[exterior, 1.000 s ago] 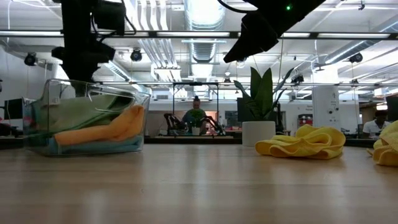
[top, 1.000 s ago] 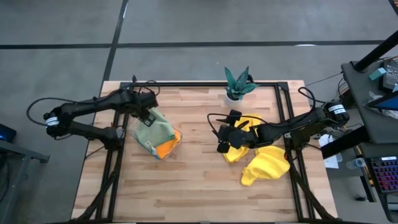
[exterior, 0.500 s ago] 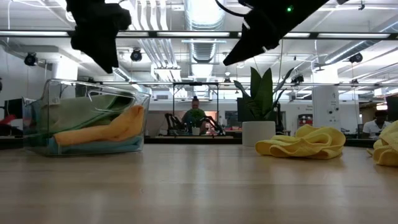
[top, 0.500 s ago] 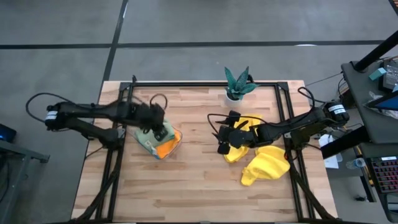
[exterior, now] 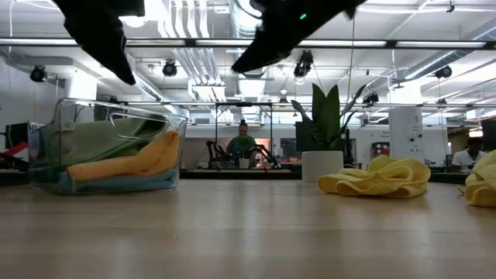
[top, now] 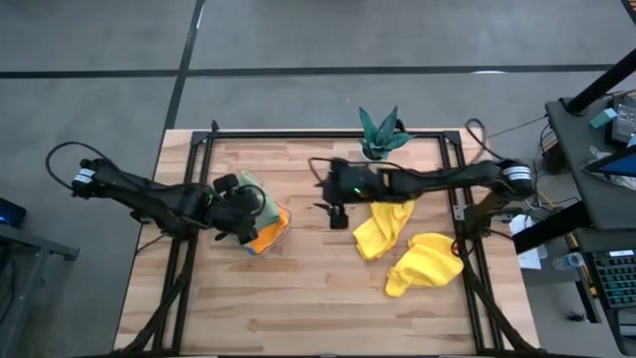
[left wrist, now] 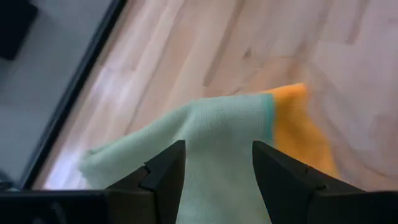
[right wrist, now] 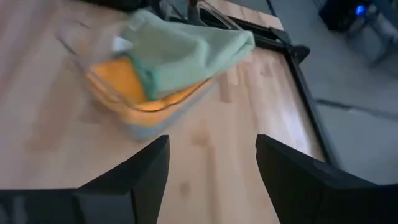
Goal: Fold microfiber towels
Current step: Put the green microfiber cloth into the transparent bin
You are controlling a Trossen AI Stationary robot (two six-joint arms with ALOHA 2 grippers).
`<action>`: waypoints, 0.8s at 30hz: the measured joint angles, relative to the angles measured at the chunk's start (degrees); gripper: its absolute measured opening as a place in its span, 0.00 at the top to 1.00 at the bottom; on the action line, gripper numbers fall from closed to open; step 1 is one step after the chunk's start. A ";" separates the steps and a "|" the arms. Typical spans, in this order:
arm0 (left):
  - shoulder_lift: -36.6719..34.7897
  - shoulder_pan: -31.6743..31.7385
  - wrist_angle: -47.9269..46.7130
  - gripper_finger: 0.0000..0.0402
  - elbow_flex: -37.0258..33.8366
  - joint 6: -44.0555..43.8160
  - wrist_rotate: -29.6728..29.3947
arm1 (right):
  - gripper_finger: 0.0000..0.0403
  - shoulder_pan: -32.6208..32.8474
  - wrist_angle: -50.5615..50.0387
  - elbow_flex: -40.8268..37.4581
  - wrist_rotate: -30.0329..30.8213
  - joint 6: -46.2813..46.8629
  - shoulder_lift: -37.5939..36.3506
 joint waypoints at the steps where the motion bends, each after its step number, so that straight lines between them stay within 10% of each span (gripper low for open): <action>1: -0.05 0.07 0.02 0.57 -0.52 0.02 -0.77 | 0.43 -1.08 -0.25 2.05 -1.33 -2.72 1.99; 9: -3.14 -0.57 0.15 0.57 -3.21 -2.94 -2.72 | 0.43 -6.45 -0.57 16.96 -19.89 -14.42 17.74; 24: -10.15 -0.65 1.50 0.57 -5.92 -2.93 -8.80 | 0.43 -4.92 -2.75 29.05 -20.33 -15.28 29.01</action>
